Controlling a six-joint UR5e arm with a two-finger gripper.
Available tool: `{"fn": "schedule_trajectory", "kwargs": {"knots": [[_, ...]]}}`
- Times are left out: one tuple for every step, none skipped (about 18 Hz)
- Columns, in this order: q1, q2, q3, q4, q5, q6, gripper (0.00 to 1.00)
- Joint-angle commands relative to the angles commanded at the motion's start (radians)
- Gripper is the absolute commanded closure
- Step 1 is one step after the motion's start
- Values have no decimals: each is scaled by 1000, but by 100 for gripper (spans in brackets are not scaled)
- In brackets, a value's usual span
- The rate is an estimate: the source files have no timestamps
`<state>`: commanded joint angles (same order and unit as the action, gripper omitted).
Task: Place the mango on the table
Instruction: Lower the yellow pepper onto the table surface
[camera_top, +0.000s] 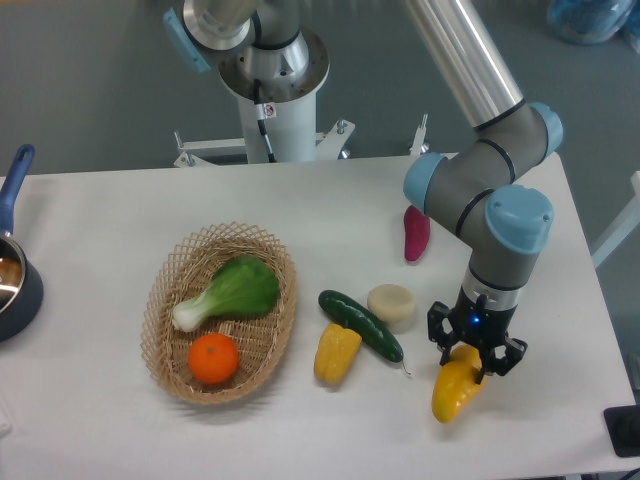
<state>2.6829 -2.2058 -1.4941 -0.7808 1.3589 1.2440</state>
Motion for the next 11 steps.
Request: {"fn": "schedule_trajectory", "kwargs": {"knots": [[-2,0,0,-2,22,23,55],[-2,0,-3,-2,35,40,55],[-2,0,-3,-2,40,45,55],[-2,0,-2,-2,40,48,55],[-2,0,0,-2,42,49,55],[-2,0,-1,-2,45,58,55],[0,0,0,-2,46,66,54],[-2,0,-1,-2,46,71,51],[-2,0,-2,-2,46,71,51],[0,0,-3,-2,46,71,51],[-2,0,-3,-2,46,71,51]]}}
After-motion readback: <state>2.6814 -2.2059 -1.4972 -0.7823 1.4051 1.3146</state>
